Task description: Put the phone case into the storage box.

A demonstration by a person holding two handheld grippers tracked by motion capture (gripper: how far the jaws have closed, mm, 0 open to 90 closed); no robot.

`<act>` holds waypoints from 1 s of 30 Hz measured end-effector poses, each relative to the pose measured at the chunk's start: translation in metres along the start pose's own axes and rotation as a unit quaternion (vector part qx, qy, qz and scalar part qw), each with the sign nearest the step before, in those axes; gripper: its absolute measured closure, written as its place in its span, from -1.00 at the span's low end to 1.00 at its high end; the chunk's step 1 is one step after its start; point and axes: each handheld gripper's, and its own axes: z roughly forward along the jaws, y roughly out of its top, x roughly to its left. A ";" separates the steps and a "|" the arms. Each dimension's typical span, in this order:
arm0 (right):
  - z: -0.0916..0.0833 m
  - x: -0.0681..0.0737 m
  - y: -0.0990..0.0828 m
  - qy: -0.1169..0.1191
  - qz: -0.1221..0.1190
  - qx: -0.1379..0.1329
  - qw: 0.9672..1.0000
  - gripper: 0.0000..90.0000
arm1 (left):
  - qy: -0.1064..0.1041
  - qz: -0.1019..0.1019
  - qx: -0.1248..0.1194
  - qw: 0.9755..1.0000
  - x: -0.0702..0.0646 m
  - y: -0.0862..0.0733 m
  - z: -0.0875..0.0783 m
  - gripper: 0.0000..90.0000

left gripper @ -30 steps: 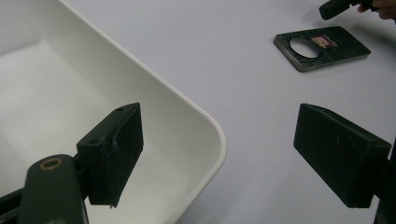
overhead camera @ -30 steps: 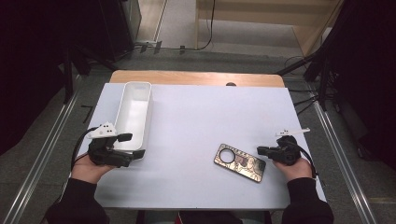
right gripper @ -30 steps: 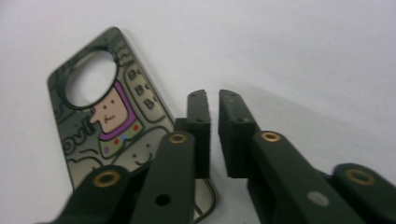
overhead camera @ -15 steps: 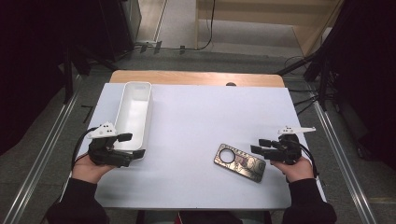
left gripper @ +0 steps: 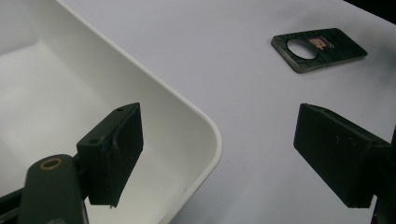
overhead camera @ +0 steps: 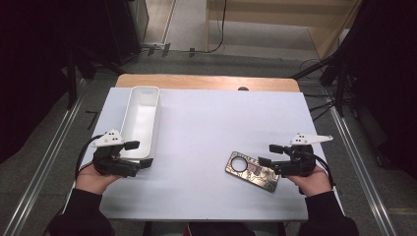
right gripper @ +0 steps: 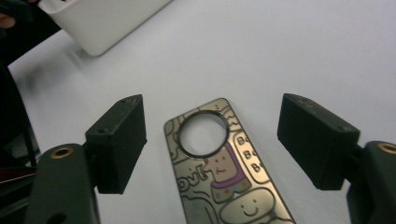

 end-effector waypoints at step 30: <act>0.020 0.028 -0.012 0.025 -0.042 0.025 0.999 -0.73 | 0.003 -0.005 -0.003 1.000 0.000 -0.005 -0.003 -0.66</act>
